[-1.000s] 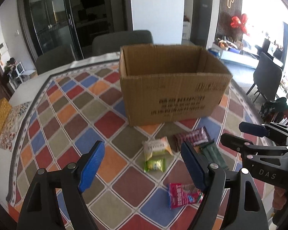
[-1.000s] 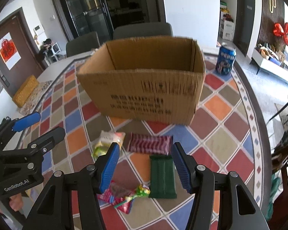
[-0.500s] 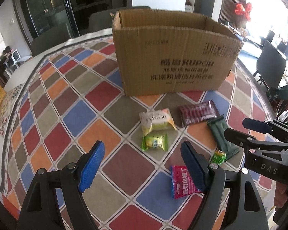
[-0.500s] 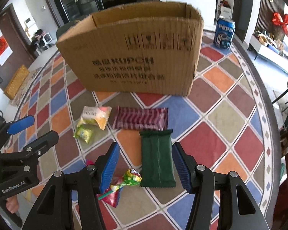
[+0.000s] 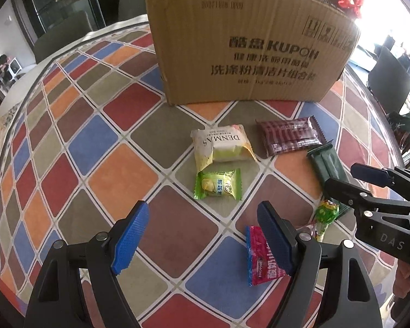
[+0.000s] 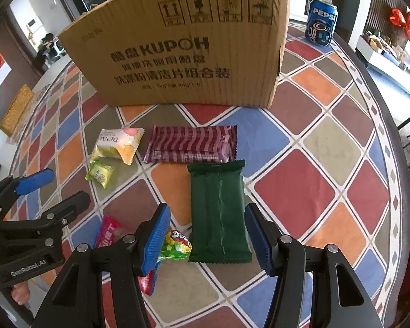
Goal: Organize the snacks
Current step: 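Close the right gripper on the dark green bar while the left gripper grasps the small green-yellow pack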
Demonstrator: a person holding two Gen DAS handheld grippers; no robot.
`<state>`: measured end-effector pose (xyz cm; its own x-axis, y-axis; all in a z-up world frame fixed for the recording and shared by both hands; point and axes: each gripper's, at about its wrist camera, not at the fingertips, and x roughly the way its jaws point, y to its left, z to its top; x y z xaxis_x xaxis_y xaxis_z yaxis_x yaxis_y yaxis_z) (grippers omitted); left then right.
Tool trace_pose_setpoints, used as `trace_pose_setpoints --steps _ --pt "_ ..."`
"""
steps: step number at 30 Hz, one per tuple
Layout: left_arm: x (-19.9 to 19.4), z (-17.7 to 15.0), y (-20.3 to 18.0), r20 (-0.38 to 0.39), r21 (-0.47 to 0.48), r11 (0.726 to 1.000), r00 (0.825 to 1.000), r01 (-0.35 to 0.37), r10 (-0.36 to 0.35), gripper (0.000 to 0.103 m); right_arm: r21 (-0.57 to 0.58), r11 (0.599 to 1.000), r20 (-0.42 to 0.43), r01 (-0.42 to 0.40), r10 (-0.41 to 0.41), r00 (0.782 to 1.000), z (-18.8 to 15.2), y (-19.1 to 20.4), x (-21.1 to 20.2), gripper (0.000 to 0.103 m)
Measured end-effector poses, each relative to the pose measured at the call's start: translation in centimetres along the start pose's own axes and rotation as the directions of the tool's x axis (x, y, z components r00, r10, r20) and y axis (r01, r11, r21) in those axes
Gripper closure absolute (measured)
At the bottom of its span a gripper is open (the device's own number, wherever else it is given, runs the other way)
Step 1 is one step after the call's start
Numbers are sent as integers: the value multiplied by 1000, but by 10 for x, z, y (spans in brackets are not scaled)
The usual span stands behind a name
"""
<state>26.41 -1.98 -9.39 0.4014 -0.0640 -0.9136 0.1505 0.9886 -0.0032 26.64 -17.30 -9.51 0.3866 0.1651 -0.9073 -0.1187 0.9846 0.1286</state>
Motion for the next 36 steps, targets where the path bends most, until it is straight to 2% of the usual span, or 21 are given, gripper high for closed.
trace_pose_setpoints --steps 14,22,28,29,30,32,36 --pt "34 12 -3 -51 20 1000 999 -15 16 22 4 1000 -37 23 -23 999 2 -5 21 46" --pt "44 20 -1 -37 10 1000 999 -27 27 24 -13 999 -28 41 -41 999 8 -2 25 45" --pt "45 23 3 -24 -5 1000 1000 6 -6 44 -41 998 -16 58 -58 998 10 6 29 48" --pt "44 23 3 -20 -5 1000 1000 10 -10 53 -41 997 -14 60 -60 998 10 7 29 55" --pt "44 23 2 -17 -5 1000 1000 14 -14 61 -42 997 -10 60 -60 998 10 8 28 56" --pt "41 22 0 -13 0 1000 1000 21 -21 69 -36 998 -8 47 -47 999 11 8 28 57" --pt "37 18 -2 -3 -2 999 999 42 -42 73 -20 999 -3 26 -26 1000 10 3 26 57"
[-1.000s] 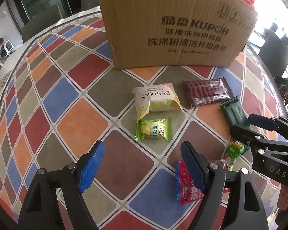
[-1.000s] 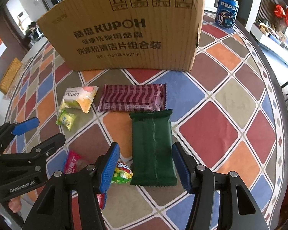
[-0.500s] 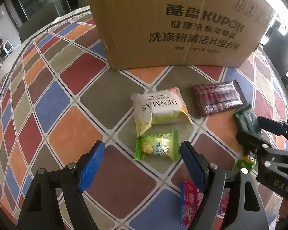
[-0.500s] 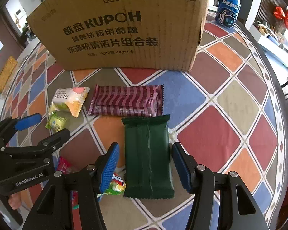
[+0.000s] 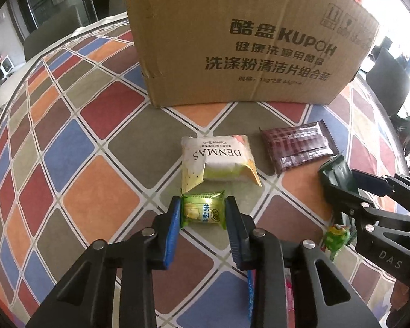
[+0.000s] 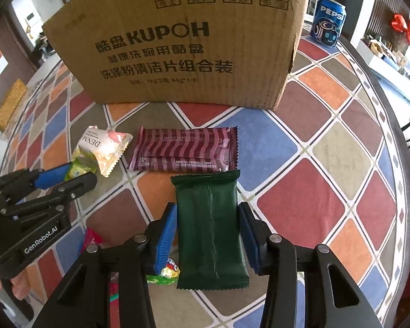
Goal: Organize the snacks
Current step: 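Close the right gripper on the dark green bar while the left gripper grasps the small green-yellow pack, then carry the green bar with the right gripper while the left gripper carries the small pack over the box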
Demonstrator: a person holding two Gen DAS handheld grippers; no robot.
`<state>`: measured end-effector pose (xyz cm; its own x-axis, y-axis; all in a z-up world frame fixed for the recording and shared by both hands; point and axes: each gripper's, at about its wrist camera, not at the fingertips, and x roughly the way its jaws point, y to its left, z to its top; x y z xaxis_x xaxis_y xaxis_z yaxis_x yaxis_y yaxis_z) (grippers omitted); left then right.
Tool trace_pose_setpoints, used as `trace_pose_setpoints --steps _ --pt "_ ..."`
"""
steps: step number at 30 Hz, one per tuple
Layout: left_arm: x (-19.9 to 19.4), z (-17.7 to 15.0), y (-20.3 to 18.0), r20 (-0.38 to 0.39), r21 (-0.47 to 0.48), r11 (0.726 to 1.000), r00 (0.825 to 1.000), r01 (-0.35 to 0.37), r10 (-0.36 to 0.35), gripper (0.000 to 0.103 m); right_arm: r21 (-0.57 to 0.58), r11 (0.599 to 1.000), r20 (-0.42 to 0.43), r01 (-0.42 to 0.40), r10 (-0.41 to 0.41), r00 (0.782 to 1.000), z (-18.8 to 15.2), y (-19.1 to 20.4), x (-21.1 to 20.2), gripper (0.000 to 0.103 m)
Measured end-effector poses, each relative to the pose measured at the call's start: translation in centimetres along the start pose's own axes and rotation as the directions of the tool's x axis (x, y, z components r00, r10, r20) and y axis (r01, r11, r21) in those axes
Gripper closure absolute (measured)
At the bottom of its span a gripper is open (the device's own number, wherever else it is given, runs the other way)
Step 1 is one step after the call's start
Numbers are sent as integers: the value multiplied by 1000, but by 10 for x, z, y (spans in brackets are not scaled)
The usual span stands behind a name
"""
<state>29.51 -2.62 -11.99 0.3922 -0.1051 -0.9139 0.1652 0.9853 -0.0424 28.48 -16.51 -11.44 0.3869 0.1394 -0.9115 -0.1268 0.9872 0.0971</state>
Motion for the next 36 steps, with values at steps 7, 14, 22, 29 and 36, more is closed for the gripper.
trace_pose_setpoints --steps 7,14,22,29,36 --pt "-18 -6 -1 28 -16 1000 999 27 -26 73 -2 1000 38 -16 16 999 0 -1 -13 57" --pt "-49 -7 -6 91 -21 999 995 45 -43 73 3 1000 94 -19 19 995 2 0 -33 57" --pt "-83 0 -11 161 -10 998 985 59 -57 73 -3 999 155 -44 44 987 4 0 -58 57" --pt "-104 8 -11 219 -3 998 974 65 -63 73 -7 998 210 -61 61 976 8 3 -79 57" --pt "-126 16 -12 277 10 998 959 63 -64 73 -14 997 273 -75 76 959 15 5 -103 57"
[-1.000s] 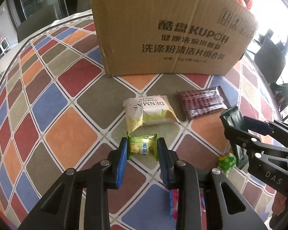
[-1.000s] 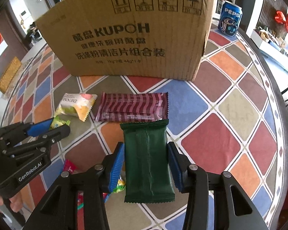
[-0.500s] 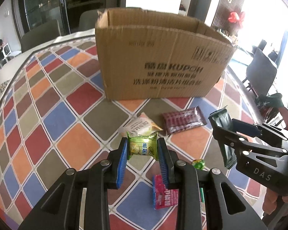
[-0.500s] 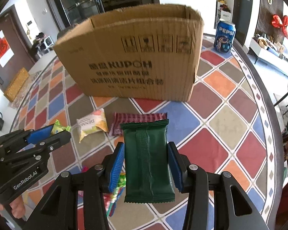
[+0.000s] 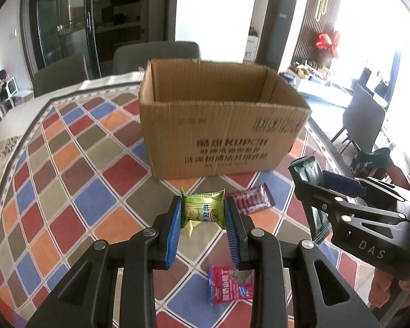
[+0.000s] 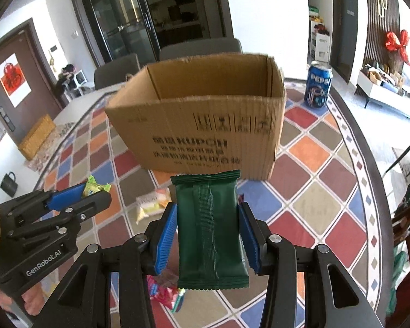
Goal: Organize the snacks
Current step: 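Carry the green bar with the right gripper while the left gripper carries the small pack over the box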
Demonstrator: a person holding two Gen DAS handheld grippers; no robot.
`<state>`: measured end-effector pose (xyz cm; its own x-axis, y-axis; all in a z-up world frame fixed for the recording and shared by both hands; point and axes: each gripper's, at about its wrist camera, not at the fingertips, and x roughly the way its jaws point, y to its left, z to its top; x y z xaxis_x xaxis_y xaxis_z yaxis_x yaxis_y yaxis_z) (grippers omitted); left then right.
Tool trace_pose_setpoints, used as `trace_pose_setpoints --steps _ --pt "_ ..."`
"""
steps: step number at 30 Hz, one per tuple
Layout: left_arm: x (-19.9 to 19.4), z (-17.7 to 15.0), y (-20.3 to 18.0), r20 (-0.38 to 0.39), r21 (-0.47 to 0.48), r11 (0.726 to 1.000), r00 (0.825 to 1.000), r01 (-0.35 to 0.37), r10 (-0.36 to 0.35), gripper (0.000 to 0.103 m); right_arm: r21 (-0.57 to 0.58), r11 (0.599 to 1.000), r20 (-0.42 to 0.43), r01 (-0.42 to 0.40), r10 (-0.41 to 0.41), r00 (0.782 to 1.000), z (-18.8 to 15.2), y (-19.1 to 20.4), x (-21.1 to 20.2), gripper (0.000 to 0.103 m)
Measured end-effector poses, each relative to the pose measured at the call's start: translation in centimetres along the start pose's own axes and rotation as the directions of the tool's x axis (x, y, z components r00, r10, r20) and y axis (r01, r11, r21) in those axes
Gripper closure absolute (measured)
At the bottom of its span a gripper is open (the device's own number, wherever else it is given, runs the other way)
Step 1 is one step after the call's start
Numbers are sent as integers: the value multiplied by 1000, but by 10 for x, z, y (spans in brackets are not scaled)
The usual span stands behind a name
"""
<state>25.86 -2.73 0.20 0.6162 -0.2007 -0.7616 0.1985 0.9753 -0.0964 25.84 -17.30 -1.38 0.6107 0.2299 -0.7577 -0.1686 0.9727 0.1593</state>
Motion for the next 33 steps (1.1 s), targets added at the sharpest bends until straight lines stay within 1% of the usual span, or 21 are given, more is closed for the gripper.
trace_pose_setpoints --steps 8,19,26,33 --pt "-18 21 0 65 8 1000 998 -2 2 73 -9 1000 67 -16 16 998 19 6 -19 57" --pt "-31 50 -3 125 25 1000 992 -4 1 73 -26 999 150 -30 34 988 50 12 -39 57" --pt "-35 74 0 163 34 999 986 -23 17 73 -28 999 181 -27 32 983 69 12 -43 57" --pt "-33 98 3 191 46 998 981 -41 32 73 -30 999 194 -31 37 980 90 15 -37 57"
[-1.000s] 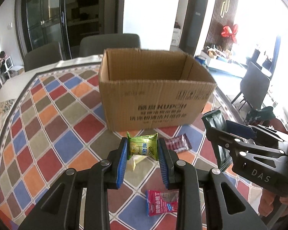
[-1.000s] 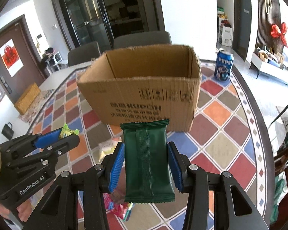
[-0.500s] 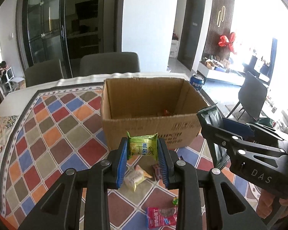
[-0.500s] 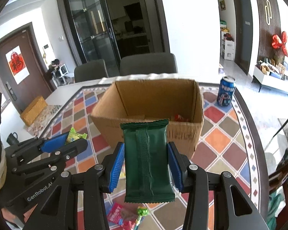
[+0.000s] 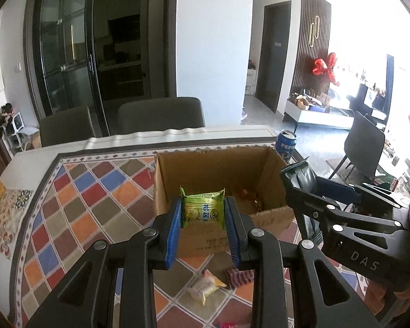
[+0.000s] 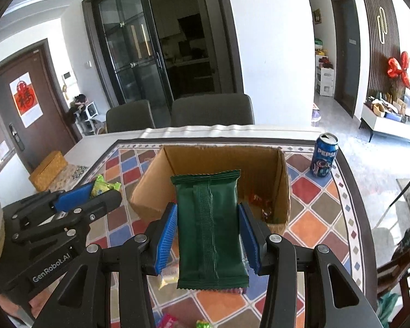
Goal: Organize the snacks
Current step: 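Carry the green bar with the right gripper while the left gripper carries the small pack over the box, then open both grippers to drop the green bar and small pack into the box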
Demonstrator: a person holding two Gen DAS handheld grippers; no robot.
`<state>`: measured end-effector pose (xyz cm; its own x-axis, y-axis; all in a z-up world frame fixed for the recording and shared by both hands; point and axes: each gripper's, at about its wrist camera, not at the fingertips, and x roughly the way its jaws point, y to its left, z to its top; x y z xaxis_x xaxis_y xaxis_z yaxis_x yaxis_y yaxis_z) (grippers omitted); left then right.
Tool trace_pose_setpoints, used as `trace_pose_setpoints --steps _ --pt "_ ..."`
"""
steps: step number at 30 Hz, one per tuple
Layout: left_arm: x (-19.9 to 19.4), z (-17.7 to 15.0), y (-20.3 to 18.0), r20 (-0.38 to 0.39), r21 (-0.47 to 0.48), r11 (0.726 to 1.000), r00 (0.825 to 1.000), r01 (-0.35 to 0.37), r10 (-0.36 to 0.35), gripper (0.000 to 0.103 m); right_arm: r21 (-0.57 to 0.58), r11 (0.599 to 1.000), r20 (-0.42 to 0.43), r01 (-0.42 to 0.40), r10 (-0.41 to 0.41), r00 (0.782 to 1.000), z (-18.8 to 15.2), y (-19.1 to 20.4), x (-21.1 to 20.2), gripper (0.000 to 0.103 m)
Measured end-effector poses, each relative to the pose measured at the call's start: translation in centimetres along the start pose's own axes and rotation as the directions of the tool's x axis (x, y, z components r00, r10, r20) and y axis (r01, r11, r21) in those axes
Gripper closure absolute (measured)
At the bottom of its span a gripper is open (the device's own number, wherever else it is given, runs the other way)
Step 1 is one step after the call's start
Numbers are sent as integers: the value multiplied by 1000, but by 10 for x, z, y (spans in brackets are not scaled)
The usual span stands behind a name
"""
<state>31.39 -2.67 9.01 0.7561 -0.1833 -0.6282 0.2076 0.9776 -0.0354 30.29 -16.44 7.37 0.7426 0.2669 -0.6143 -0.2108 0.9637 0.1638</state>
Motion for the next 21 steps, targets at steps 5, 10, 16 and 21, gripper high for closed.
trace_pose_setpoints --steps 5,10,16,21 --pt "13 10 4 -4 0 1000 1000 -3 3 73 6 1000 4 3 -3 1000 15 -4 9 57" --pt "31 19 10 -25 -15 1000 1000 11 -11 73 -3 1000 0 19 -19 1000 29 -6 23 57" --pt "52 25 15 -60 -36 999 998 25 -27 73 1 999 -11 32 -32 999 40 -11 42 57" --pt "72 28 17 -89 -32 999 996 16 -19 72 4 999 -32 37 -37 999 42 -15 57 57"
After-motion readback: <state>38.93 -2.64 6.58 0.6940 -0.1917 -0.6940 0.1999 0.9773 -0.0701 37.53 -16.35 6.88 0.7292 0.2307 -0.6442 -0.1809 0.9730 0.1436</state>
